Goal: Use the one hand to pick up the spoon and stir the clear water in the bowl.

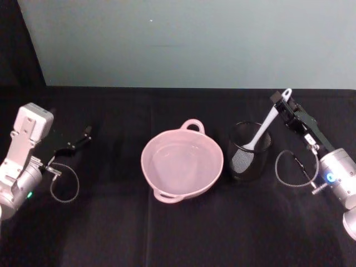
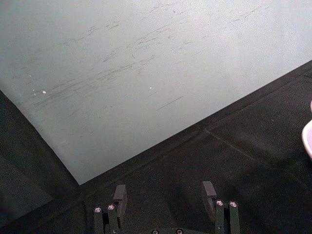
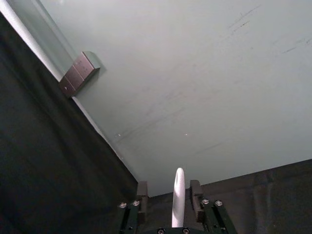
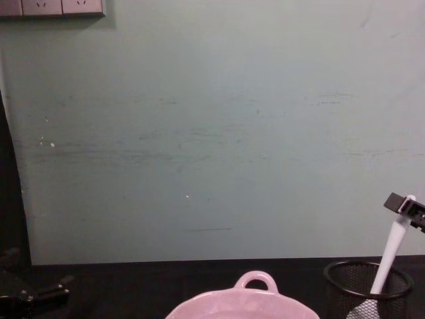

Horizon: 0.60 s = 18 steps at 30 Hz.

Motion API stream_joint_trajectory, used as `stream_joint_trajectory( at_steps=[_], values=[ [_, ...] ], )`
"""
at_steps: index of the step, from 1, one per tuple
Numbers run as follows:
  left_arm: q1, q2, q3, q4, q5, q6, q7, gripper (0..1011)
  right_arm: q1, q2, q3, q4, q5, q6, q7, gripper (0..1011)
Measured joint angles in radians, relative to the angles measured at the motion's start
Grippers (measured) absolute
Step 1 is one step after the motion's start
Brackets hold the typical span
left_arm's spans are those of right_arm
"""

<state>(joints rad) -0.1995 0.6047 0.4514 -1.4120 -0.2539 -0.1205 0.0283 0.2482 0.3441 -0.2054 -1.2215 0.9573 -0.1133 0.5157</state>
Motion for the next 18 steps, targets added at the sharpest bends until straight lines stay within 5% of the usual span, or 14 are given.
stream_joint_trajectory(
  at_steps=[12,13,15,18],
  values=[
    [0.0,0.0,0.0,0.0,0.0,0.0,0.0,1011,-0.085,0.057,0.007,-0.133,-0.051,0.04,-0.082,887],
    [0.0,0.0,0.0,0.0,0.0,0.0,0.0,1011,-0.095,0.07,0.006,-0.153,-0.062,0.054,-0.099,896],
    [0.0,0.0,0.0,0.0,0.0,0.0,0.0,1011,-0.158,0.16,0.005,-0.296,-0.132,0.146,-0.201,994],
    [0.0,0.0,0.0,0.0,0.0,0.0,0.0,1011,-0.188,0.2,0.02,-0.353,-0.144,0.188,-0.228,1002]
  ],
)
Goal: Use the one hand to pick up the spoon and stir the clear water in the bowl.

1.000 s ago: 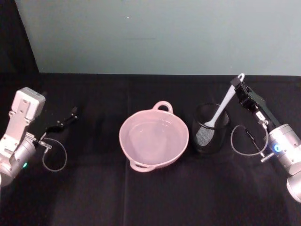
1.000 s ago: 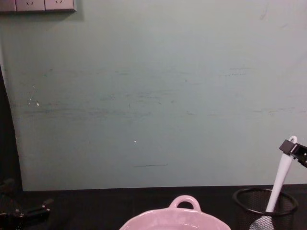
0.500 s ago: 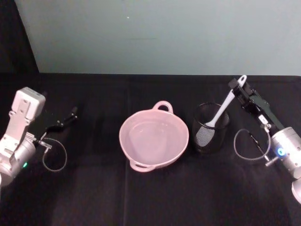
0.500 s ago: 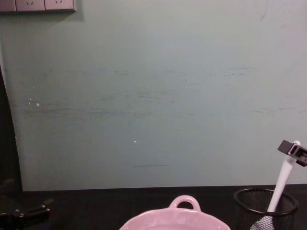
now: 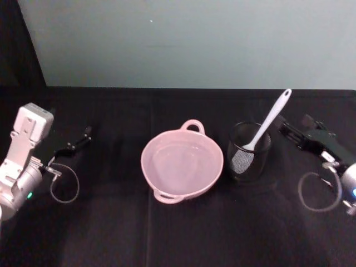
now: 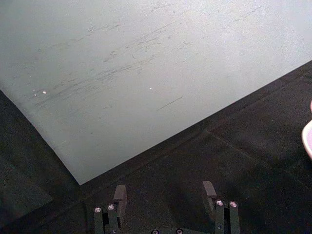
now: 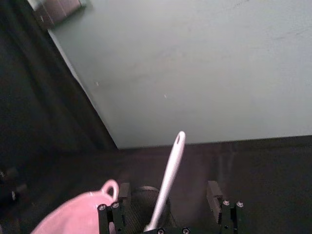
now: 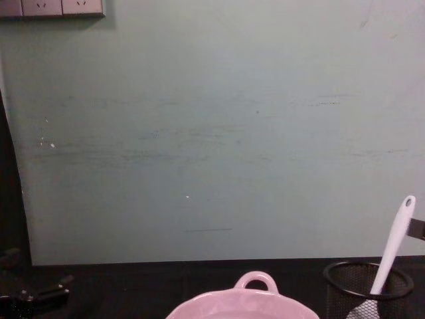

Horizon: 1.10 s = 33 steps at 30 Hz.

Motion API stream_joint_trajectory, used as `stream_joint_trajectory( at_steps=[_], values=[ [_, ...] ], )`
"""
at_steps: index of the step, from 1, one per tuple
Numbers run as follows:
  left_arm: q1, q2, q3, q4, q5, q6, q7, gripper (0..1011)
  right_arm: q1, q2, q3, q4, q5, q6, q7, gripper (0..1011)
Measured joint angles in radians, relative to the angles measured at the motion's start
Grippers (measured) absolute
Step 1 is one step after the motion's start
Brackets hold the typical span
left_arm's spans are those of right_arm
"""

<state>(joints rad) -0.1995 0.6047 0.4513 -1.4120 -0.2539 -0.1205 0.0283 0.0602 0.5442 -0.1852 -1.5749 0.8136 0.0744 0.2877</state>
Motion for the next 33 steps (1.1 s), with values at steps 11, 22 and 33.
stream_joint_trajectory(
  at_steps=[11,22,33],
  values=[
    [0.0,0.0,0.0,0.0,0.0,0.0,0.0,1011,-0.058,0.097,0.043,-0.078,-0.08,0.107,-0.087,1002],
    [0.0,0.0,0.0,0.0,0.0,0.0,0.0,1011,0.076,-0.007,-0.016,0.181,-0.224,-0.108,-0.035,1003],
    [0.0,0.0,0.0,0.0,0.0,0.0,0.0,1011,0.217,-0.065,-0.092,0.366,-0.405,-0.216,-0.03,1002]
  ],
)
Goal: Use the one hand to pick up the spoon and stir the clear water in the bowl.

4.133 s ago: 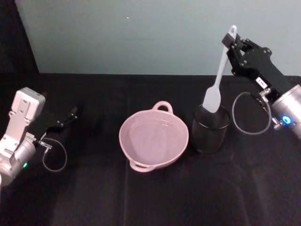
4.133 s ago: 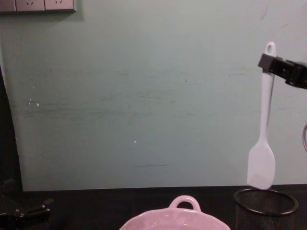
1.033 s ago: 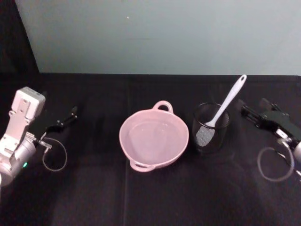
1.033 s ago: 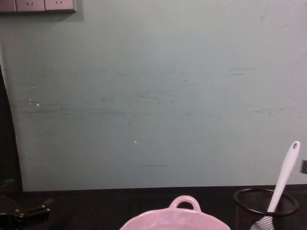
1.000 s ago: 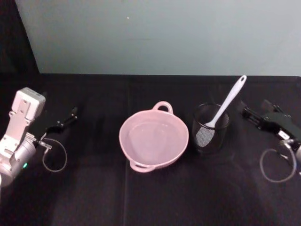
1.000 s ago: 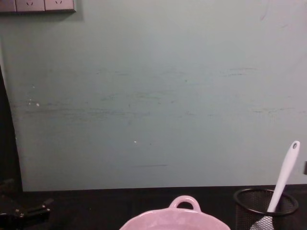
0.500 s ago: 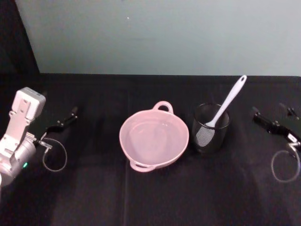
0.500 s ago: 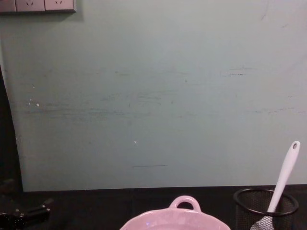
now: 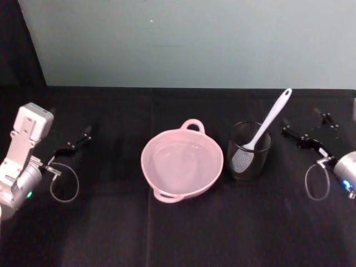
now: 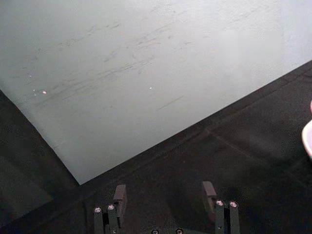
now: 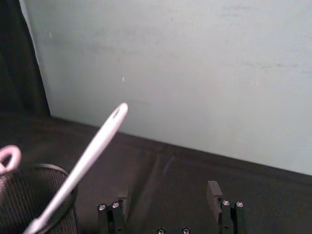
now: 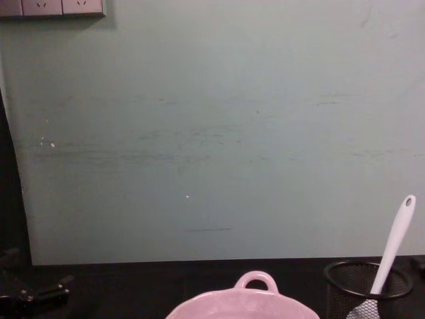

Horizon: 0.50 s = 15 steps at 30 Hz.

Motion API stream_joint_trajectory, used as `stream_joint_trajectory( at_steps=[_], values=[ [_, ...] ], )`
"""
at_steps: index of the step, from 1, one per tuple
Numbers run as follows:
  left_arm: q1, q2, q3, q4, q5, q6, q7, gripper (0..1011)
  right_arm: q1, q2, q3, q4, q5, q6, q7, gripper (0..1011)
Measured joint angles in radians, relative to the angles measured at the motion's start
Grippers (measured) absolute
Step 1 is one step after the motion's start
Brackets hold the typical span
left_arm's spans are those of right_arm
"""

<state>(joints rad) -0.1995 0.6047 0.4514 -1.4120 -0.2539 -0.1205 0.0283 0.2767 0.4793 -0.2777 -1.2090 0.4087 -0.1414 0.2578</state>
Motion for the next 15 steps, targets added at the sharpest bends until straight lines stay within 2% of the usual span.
stream_joint_trajectory(
  at_steps=[6,15],
  values=[
    [0.0,0.0,0.0,0.0,0.0,0.0,0.0,1011,0.017,-0.007,-0.014,0.017,-0.041,0.063,-0.017,1003],
    [0.0,0.0,0.0,0.0,0.0,0.0,0.0,1011,0.018,-0.008,-0.014,0.019,-0.045,0.064,-0.019,1002]
  ],
)
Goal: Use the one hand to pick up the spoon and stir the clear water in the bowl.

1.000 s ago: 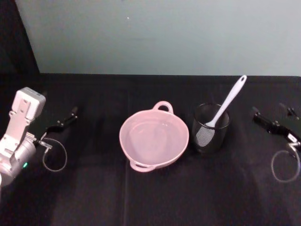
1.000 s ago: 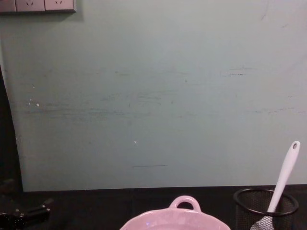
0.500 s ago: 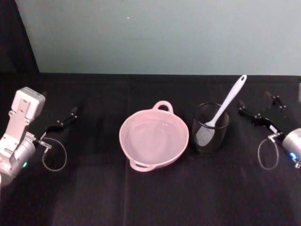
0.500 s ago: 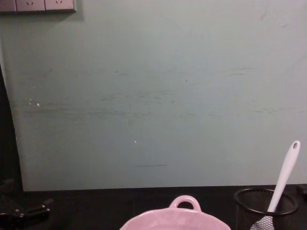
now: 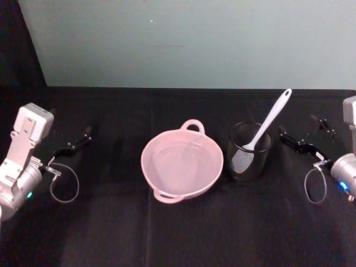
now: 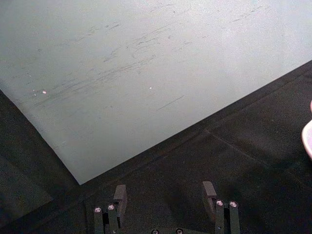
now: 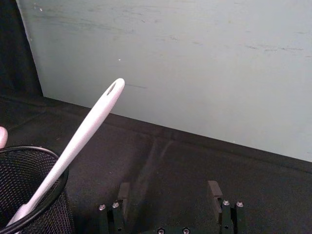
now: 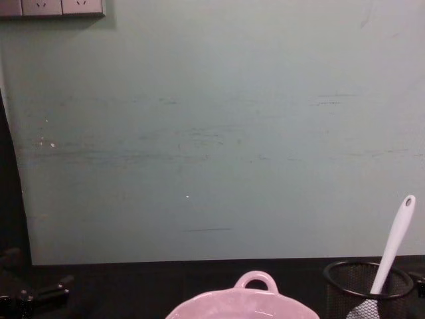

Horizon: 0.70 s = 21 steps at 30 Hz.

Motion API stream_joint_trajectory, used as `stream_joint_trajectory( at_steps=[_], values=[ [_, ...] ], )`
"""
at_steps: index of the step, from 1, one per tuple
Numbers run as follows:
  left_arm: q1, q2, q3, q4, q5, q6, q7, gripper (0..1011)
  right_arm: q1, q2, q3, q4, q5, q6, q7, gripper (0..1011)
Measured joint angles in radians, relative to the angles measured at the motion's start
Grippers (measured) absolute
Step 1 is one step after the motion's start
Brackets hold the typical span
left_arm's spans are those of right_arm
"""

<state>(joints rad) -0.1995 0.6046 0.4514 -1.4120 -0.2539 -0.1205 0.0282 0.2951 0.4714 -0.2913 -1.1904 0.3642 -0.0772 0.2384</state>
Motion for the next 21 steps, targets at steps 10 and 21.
stream_joint_trajectory(
  at_steps=[10,21],
  values=[
    [0.0,0.0,0.0,0.0,0.0,0.0,0.0,1011,0.001,0.0,-0.001,0.001,0.001,-0.005,0.001,1003],
    [0.0,0.0,0.0,0.0,0.0,0.0,0.0,1011,0.001,0.0,-0.002,0.002,0.003,-0.007,0.003,1003]
  ],
)
